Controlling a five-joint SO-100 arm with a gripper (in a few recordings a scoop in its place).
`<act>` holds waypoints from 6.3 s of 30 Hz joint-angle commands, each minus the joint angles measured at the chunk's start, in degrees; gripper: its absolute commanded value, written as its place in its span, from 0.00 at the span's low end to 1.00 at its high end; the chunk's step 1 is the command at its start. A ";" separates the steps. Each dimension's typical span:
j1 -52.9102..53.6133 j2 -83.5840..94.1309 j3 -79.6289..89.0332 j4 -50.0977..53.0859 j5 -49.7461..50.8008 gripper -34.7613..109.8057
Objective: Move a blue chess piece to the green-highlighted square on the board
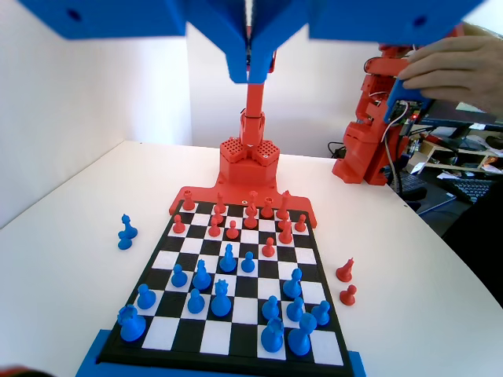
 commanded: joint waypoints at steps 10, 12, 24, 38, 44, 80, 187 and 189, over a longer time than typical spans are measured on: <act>-0.70 -11.51 -3.78 -8.09 7.03 0.25; -0.53 -15.21 -5.19 -9.32 8.70 0.25; 2.99 -37.27 -13.27 -9.84 17.93 0.25; 5.98 -61.17 -14.85 -12.66 17.93 0.25; 5.54 -66.62 -16.26 -12.04 16.88 0.25; 9.67 -94.39 -21.09 -36.39 10.99 0.29; 36.83 -76.11 -11.34 -25.31 3.25 0.25; 39.11 -76.46 -11.25 -25.40 3.08 0.25</act>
